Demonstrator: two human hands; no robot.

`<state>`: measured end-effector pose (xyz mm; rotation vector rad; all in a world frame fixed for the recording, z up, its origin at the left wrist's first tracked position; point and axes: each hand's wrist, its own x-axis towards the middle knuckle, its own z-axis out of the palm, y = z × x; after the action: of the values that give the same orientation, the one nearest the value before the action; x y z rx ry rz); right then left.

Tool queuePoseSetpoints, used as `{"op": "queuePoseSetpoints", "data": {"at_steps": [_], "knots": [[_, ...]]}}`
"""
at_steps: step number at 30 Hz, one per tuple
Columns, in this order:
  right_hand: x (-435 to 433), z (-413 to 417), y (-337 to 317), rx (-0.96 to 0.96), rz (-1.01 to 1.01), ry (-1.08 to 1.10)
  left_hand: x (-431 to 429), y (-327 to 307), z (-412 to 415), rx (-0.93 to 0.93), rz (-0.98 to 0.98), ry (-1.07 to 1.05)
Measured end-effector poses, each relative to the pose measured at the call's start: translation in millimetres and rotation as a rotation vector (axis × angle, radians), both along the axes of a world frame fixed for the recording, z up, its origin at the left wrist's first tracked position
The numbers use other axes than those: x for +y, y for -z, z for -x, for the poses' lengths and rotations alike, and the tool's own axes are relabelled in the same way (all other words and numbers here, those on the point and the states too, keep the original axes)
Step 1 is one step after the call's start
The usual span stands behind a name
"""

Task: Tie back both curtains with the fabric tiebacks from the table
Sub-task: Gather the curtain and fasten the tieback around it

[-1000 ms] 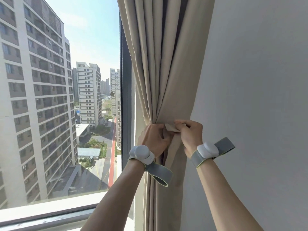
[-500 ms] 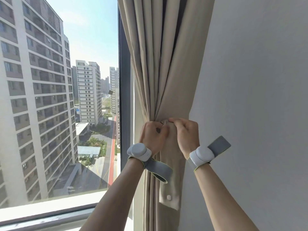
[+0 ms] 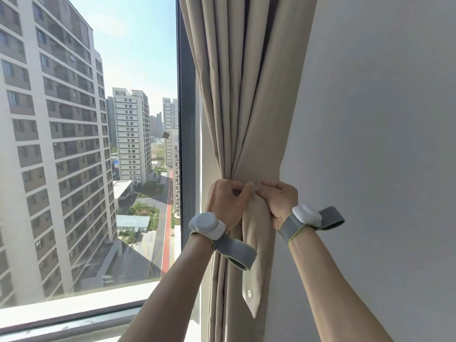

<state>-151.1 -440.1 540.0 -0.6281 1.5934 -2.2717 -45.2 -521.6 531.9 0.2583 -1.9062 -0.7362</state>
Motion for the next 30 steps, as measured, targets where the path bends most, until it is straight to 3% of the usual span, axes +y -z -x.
{"op": "queuePoseSetpoints", "data": {"at_steps": [5, 9, 17, 23, 26, 30], "knots": [[1, 4, 5, 0.152, -0.165, 0.221, -3, 4, -2, 0.137, 0.04, -0.065], [1, 11, 10, 0.158, -0.268, 0.313, 0, 6, -6, 0.247, 0.037, -0.037], [11, 10, 9, 0.117, -0.4, 0.16, 2, 7, -3, 0.312, 0.042, 0.058], [16, 24, 18, 0.031, -0.525, 0.099, -3, 7, 3, 0.305, -0.216, 0.008], [15, 31, 21, 0.165, -0.532, 0.208, -2, 4, 5, 0.29, -0.273, -0.083], [15, 31, 18, 0.203, -0.498, 0.369, 0, 2, 7, 0.199, -0.35, -0.035]]}}
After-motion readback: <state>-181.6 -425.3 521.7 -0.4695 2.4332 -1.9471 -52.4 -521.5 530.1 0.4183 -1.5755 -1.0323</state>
